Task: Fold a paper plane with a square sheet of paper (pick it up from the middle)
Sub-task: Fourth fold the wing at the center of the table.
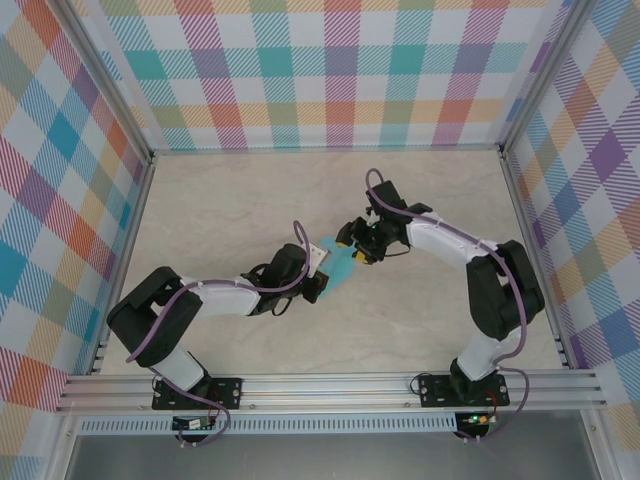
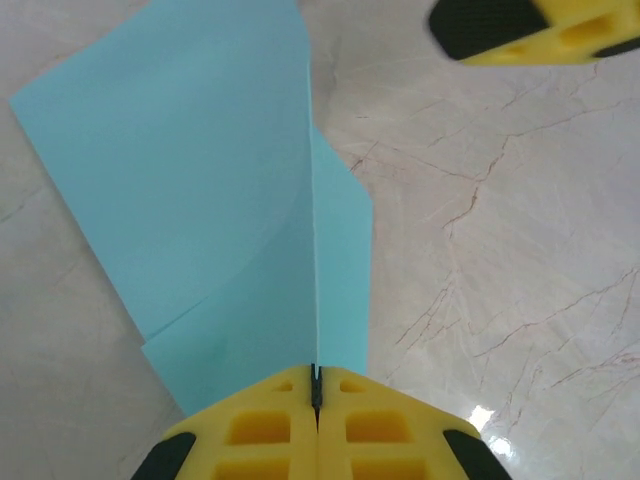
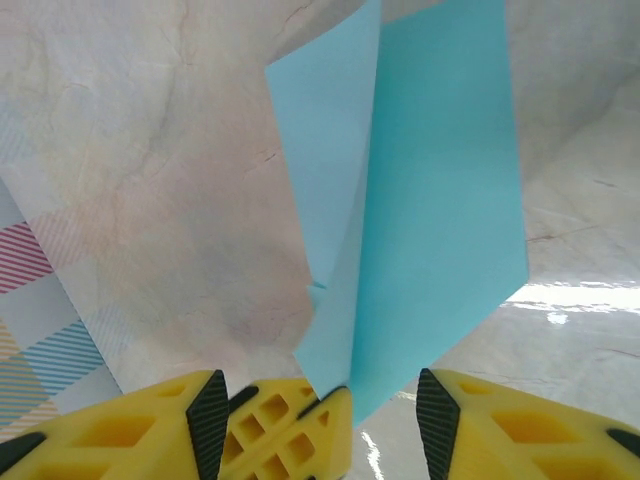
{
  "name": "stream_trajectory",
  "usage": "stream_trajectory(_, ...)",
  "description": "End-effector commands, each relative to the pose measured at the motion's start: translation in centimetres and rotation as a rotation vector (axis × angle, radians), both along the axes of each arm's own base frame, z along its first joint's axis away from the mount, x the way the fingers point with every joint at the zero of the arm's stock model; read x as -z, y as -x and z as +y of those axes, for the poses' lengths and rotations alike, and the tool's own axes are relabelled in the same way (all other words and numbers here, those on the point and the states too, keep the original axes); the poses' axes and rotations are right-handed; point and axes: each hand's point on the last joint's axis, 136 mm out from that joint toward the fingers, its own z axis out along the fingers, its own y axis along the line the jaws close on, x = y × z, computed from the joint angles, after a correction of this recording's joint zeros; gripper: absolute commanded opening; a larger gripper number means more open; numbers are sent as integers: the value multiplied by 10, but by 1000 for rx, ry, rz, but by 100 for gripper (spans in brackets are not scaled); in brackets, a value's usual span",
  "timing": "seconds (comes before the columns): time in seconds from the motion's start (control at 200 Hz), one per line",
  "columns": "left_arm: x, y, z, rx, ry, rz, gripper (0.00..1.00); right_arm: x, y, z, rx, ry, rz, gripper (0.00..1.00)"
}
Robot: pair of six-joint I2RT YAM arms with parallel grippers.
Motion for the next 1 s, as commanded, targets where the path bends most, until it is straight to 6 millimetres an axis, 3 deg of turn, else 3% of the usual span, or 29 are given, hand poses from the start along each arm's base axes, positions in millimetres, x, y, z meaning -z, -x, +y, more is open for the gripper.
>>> stream_trajectory(0.0, 0, 7, -4, -74, 82, 105, 0, -6, -5, -4, -6, -17, -99, 56)
stream_trajectory(0.445, -2, 7, -6, -221, 295, 340, 0, 7, 8, 12, -175, -139, -220, 48)
stream_trajectory(0.995, 6, 2, 13, -355, 407, 436, 0, 42, 13, 34, -278, -188, -151, 45)
